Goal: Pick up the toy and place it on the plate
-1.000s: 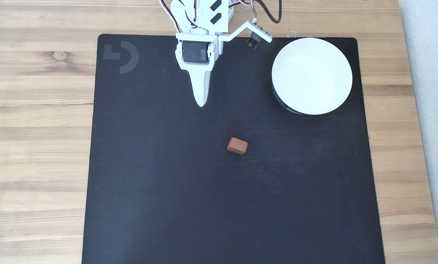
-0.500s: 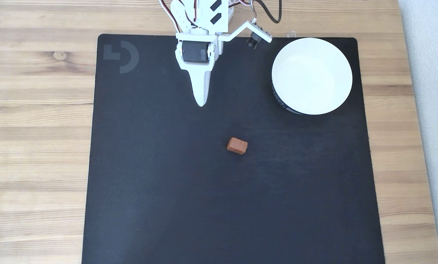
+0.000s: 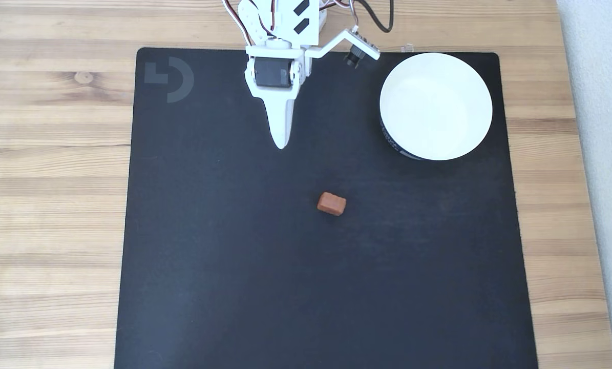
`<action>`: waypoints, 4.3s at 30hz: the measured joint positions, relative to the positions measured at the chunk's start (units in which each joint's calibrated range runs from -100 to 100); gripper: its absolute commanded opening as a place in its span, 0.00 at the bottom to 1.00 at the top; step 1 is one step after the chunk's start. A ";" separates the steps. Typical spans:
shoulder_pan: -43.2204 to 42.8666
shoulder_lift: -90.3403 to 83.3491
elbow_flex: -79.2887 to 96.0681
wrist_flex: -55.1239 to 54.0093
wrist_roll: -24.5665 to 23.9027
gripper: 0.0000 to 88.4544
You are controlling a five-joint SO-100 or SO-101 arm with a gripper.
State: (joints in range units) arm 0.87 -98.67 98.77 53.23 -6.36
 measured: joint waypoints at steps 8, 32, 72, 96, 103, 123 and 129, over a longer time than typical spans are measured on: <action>0.00 10.99 -8.69 0.00 0.00 0.03; -14.07 76.10 -60.56 -11.82 -4.38 0.03; -13.73 96.92 -87.58 14.27 -4.38 0.32; -13.90 96.92 -87.67 16.46 -4.38 0.33; -13.90 96.92 -87.67 16.46 -8.91 0.33; -13.90 96.92 -87.67 16.46 -13.23 0.33; -13.90 100.33 -87.77 16.46 -13.23 0.33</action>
State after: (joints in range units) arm -13.03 1.67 11.01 69.69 -19.59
